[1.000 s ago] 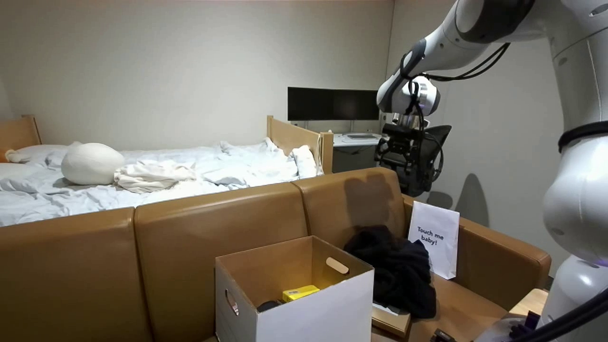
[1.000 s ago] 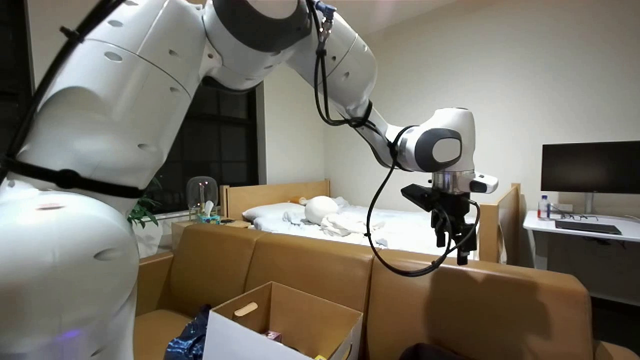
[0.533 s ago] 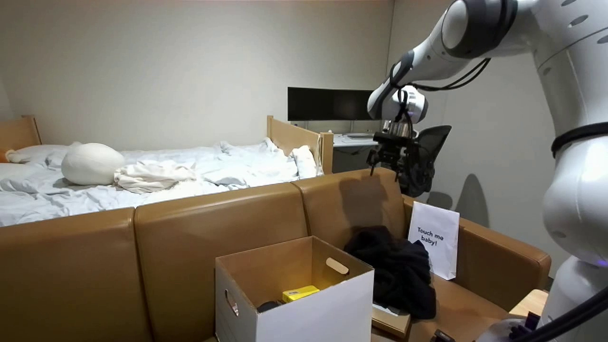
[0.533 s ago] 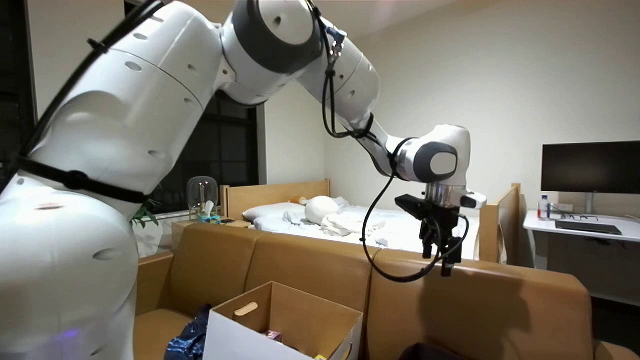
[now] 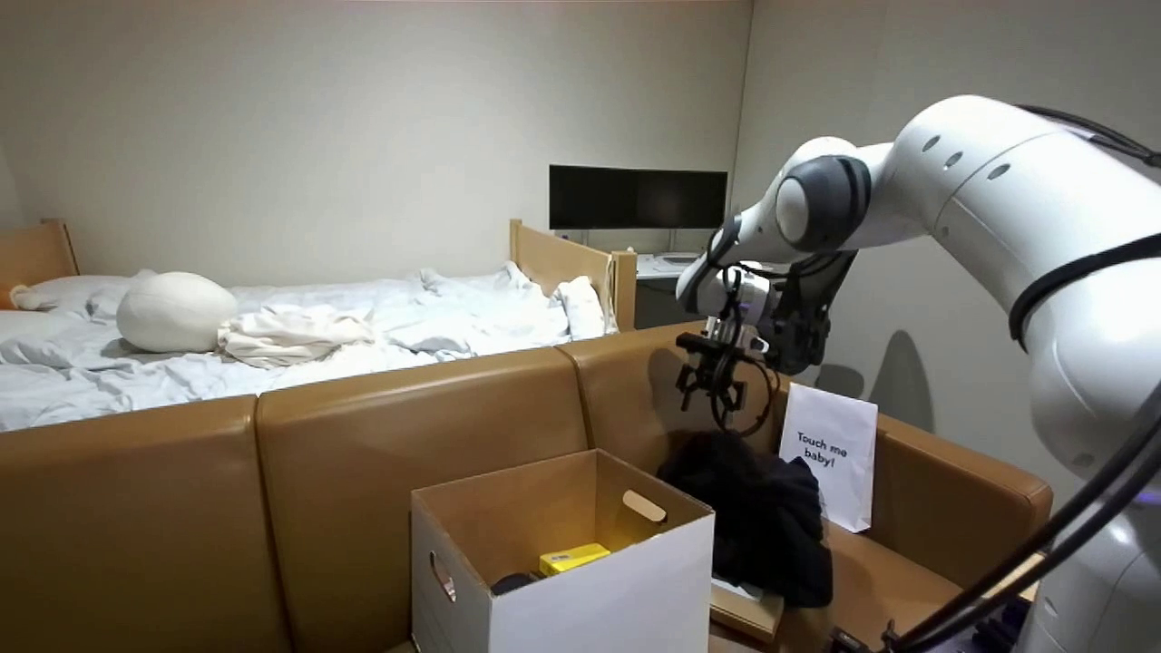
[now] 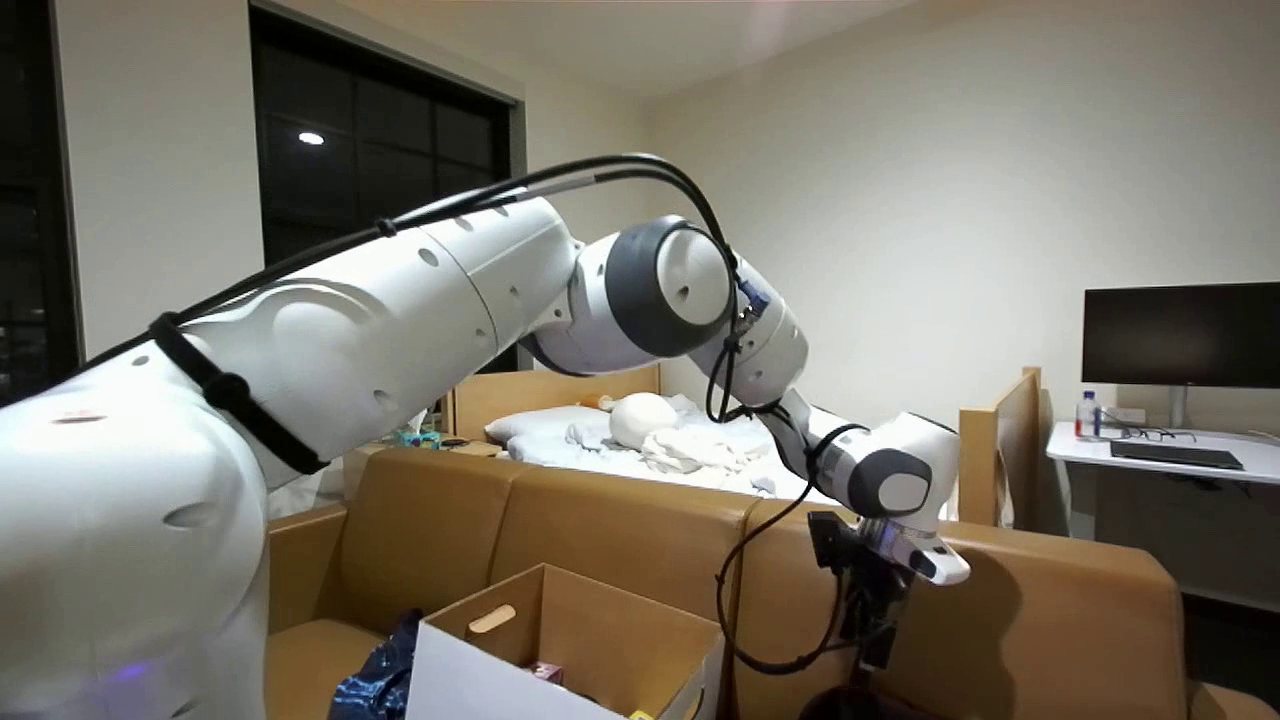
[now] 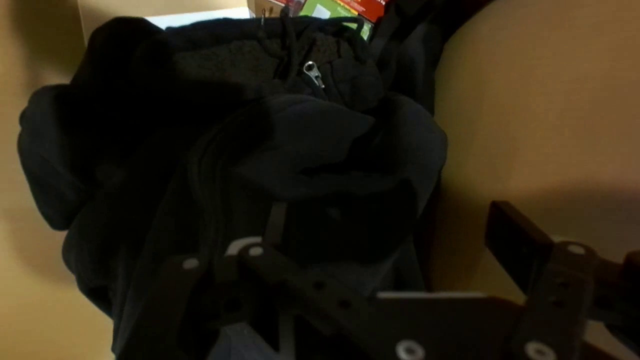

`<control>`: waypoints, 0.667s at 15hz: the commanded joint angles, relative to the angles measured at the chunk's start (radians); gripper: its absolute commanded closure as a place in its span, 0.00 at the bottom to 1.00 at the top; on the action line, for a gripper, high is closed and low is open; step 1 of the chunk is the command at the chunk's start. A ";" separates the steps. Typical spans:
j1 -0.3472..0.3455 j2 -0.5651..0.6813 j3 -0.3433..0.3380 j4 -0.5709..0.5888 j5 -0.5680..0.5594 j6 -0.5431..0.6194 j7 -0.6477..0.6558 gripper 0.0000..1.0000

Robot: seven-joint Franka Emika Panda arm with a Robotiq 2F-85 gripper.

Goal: Pick up the black cloth, plastic and brown book from the sofa and put them in the box

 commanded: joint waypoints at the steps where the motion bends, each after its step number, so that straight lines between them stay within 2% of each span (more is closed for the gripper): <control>1: -0.060 0.203 0.024 0.242 0.009 -0.150 0.140 0.00; 5: -0.106 0.363 0.013 0.465 0.004 -0.375 0.254 0.00; 8: -0.115 0.459 0.008 0.611 0.000 -0.436 0.327 0.00; 9: -0.116 0.480 0.014 0.646 0.006 -0.431 0.341 0.25; 10: -0.123 0.474 0.054 0.637 -0.014 -0.352 0.361 0.27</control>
